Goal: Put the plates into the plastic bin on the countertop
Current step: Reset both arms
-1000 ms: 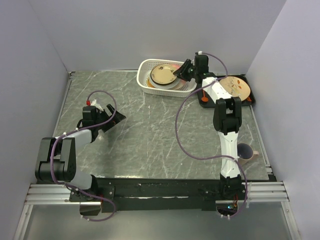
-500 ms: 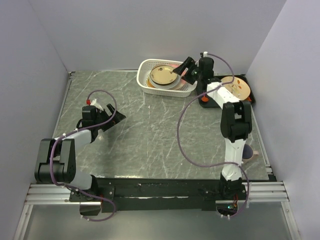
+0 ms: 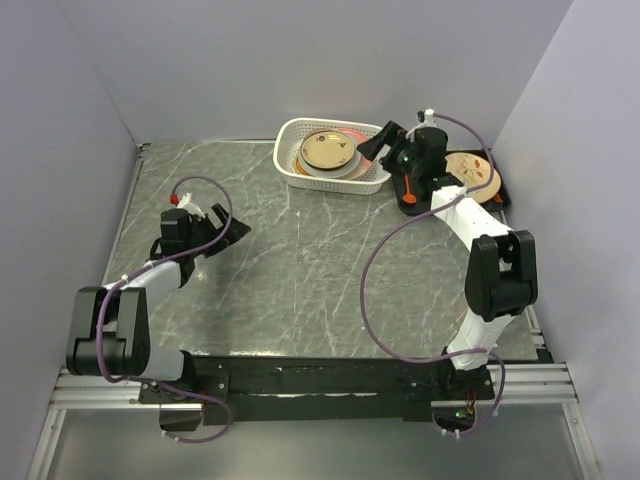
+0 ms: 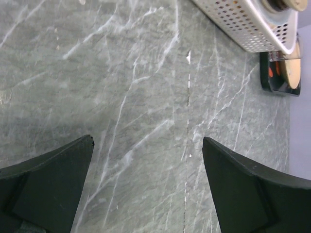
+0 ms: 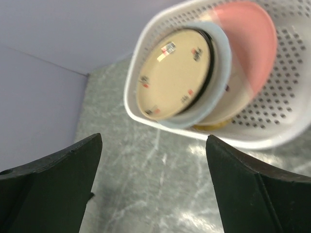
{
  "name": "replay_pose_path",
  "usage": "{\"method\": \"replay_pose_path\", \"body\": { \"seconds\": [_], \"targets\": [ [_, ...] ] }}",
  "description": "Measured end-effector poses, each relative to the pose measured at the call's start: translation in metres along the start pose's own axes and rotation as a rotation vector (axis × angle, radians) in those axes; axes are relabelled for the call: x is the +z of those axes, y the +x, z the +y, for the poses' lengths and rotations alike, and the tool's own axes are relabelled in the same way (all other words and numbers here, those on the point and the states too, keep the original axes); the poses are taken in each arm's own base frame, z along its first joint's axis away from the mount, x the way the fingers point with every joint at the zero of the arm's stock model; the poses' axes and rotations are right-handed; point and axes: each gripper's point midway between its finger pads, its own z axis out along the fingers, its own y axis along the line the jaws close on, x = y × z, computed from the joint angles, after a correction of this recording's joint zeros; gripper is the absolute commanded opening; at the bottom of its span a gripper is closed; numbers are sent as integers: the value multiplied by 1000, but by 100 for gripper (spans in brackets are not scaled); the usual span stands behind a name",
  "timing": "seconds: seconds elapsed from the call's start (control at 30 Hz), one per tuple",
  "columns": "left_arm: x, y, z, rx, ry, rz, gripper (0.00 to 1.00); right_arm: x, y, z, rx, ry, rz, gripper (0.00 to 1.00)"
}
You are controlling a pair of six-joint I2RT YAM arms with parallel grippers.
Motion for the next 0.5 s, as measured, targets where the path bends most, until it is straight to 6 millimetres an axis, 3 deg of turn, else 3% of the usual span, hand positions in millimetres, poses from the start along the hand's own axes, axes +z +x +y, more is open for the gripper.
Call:
{"method": "replay_pose_path", "body": {
  "seconds": [0.27, 0.5],
  "targets": [
    [-10, -14, -14, 28, 35, -57, 99, -11, 41, -40, -1, 105, 73, 100],
    [-16, -18, -22, 56, 74, -99, 99, -29, 32, -32, -26, 109, 35, 100]
  ]
}}
